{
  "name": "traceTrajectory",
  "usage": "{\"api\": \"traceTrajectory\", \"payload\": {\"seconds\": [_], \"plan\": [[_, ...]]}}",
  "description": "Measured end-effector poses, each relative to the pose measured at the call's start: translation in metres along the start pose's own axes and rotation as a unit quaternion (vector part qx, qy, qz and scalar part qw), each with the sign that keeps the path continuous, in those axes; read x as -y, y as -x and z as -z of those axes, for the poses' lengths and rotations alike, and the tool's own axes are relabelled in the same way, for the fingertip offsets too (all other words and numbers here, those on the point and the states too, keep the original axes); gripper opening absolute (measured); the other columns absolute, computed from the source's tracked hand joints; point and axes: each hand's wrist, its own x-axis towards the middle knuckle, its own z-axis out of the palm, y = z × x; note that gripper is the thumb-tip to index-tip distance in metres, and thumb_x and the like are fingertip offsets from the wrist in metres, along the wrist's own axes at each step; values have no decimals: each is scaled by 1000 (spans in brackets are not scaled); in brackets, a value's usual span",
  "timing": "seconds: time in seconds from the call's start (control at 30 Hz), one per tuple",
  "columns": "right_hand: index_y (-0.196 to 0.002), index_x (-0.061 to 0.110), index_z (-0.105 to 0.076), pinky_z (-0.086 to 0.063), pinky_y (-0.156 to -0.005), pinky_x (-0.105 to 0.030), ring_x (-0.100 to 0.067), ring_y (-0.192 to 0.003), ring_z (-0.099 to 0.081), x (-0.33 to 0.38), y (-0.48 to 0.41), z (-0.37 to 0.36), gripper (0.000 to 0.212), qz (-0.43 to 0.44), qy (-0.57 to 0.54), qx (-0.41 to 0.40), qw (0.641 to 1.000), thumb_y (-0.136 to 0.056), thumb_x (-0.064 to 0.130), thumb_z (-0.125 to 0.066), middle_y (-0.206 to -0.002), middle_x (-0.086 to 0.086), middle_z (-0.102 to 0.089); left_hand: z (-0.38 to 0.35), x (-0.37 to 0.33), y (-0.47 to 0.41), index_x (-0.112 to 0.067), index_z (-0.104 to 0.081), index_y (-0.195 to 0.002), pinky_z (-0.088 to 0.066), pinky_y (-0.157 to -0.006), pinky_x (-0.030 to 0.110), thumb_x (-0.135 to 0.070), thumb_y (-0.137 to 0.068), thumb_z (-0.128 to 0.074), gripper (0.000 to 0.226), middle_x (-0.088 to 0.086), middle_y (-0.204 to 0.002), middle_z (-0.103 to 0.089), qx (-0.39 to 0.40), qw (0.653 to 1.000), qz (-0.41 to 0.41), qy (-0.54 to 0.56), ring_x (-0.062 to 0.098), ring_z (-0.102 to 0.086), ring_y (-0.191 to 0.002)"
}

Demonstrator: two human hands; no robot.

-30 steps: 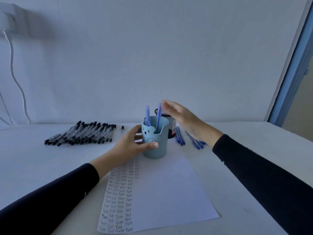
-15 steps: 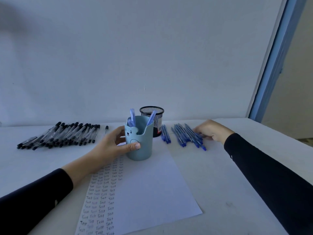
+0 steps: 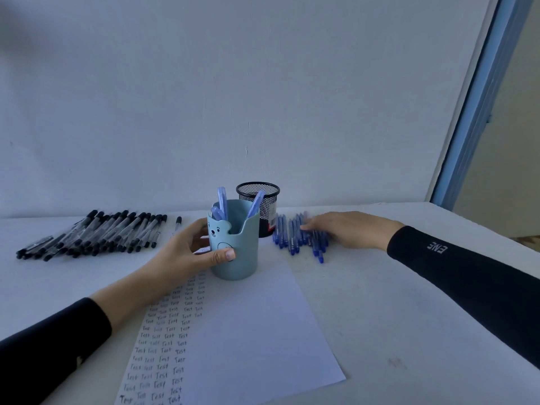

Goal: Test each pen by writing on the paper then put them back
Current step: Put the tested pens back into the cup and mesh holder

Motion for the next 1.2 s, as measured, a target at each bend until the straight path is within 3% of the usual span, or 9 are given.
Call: {"api": "traceTrajectory", "payload": {"seconds": [0.13,0.23,0.43,0.53,0.73,0.83,0.93,1.07,1.2], "plan": [[-147,35,-40,-37,-105,-27,-12,-130,-44,4,-6,4,50,-3,-47,17,999,-103,11,-40,-145,11,-45,0,0,1,-20,-54,-129,-42,-107,43,-43,-67,-80,71,-1,-125,-66,0,1000,2,-4,16,-59,-119],[-144,26,-47,-37,-108,-31,-16,-130,-45,0,-9,2,51,-4,-89,22,996,-99,2,-40,-142,4,-48,-1,0,0,-19,-55,-128,-43,-106,44,-43,-65,-80,72,-1,-124,-66,-5,1000,5,1,16,-60,-119],[-137,8,-55,-36,-106,-27,-23,-134,-47,-9,-28,4,40,-206,-288,-53,934,-102,8,-37,-145,-7,-51,-2,-1,1,-18,-55,-127,-45,-104,42,-42,-64,-81,72,2,-122,-67,-6,1000,8,8,17,-60,-117],[-103,-6,-69,-46,-101,-43,-38,-118,-58,-19,-47,-2,37,-299,-313,-72,899,-96,28,-54,-131,-23,-59,-1,1,0,-17,-55,-128,-47,-102,38,-42,-64,-81,73,1,-123,-67,-6,1000,8,8,17,-60,-117],[-88,18,-62,-31,-100,-41,-36,-131,-36,-10,-67,-6,52,-443,-299,-42,844,-75,68,-68,-117,-5,-54,-1,3,-3,-18,-55,-128,-47,-101,25,-41,-63,-80,73,-2,-122,-67,-1,1000,3,13,13,-61,-116],[-87,16,-55,-36,-104,-41,-36,-125,-44,-13,-83,-5,57,-451,-353,-3,820,-64,64,-75,-124,-5,-56,-1,4,-4,-17,-55,-128,-47,-100,25,-40,-63,-80,73,-2,-122,-67,-3,1000,0,17,13,-61,-116],[-106,8,-58,-40,-106,-39,-31,-115,-52,-14,-87,-1,48,-425,-389,-7,817,-80,46,-71,-128,-9,-57,0,4,-3,-16,-55,-128,-48,-99,25,-39,-64,-80,73,-1,-122,-67,-4,1000,-1,19,13,-61,-116],[-135,5,-55,-26,-114,-43,-31,-140,-37,-1,-63,28,59,-348,-618,-126,694,-87,35,-72,-147,-14,-47,-2,5,-4,-16,-55,-127,-50,-92,21,-40,-61,-81,75,0,-121,-68,-7,1000,-3,22,14,-62,-114],[-123,19,-62,-27,-112,-38,-22,-133,-41,42,-30,95,51,-228,-722,-298,582,-81,45,-73,-141,0,-53,-1,4,-4,-17,-55,-128,-50,-97,29,-40,-63,-81,73,0,-121,-67,-6,1000,2,22,15,-61,-115]]}}
